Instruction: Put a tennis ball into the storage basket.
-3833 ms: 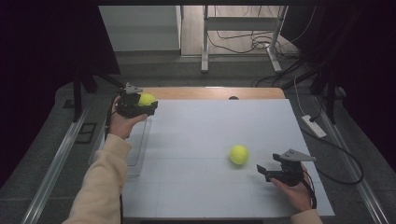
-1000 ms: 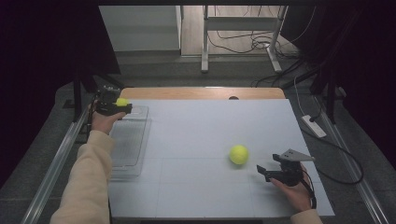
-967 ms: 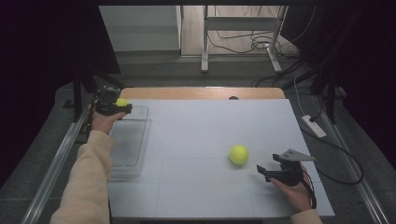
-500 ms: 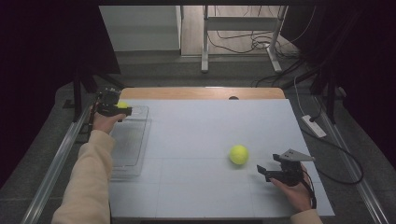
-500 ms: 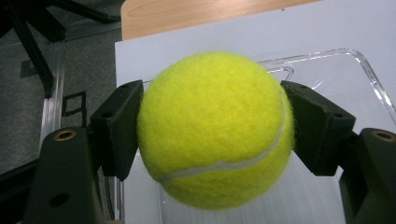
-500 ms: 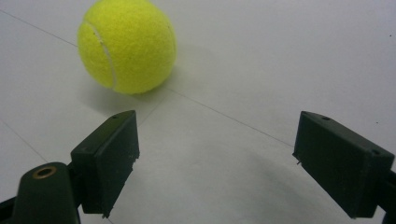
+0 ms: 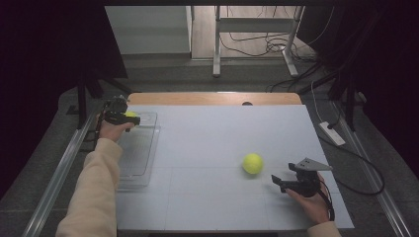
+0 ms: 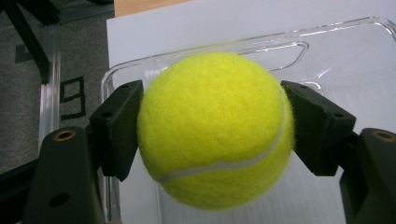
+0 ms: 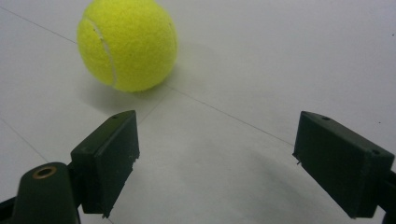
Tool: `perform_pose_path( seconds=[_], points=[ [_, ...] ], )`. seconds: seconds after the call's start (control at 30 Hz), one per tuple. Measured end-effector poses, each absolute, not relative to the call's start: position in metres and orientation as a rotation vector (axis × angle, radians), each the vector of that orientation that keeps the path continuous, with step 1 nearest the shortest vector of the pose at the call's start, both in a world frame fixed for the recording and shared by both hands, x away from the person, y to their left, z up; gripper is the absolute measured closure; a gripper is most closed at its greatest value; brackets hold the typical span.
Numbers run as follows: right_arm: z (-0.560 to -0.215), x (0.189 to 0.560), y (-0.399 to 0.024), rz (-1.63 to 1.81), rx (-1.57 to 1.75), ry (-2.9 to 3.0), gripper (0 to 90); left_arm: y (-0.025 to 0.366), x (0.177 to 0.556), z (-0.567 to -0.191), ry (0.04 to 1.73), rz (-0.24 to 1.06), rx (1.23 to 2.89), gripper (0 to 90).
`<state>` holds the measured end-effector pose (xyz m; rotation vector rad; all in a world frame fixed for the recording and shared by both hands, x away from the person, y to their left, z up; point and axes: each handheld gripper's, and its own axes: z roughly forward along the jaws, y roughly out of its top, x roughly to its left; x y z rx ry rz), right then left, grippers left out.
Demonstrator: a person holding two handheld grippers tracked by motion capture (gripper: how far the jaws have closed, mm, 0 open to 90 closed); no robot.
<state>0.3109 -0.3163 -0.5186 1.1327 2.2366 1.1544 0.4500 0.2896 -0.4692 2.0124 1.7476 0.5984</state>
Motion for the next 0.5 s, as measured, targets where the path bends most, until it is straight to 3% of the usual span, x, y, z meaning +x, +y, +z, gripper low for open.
perform_pose_path(
  seconds=[0.23, 0.37, 0.5],
  points=[
    [-0.519, 0.3107, -0.3166, 1.152, 1.129, 2.236, 14.3, 0.2904, 0.4502, -0.4716, 1.756, 0.593, 2.02, 26.2],
    [-0.5186, 0.31, -0.3172, 1.154, 1.136, 2.231, 14.3, 0.2911, 0.4494, -0.4691, 1.74, 0.596, 1.992, 17.8],
    [-0.5186, 0.3102, -0.3181, 1.154, 1.14, 2.225, 14.3, 0.2895, 0.4475, -0.4651, 1.705, 0.579, 1.98, 15.9]
  ],
)
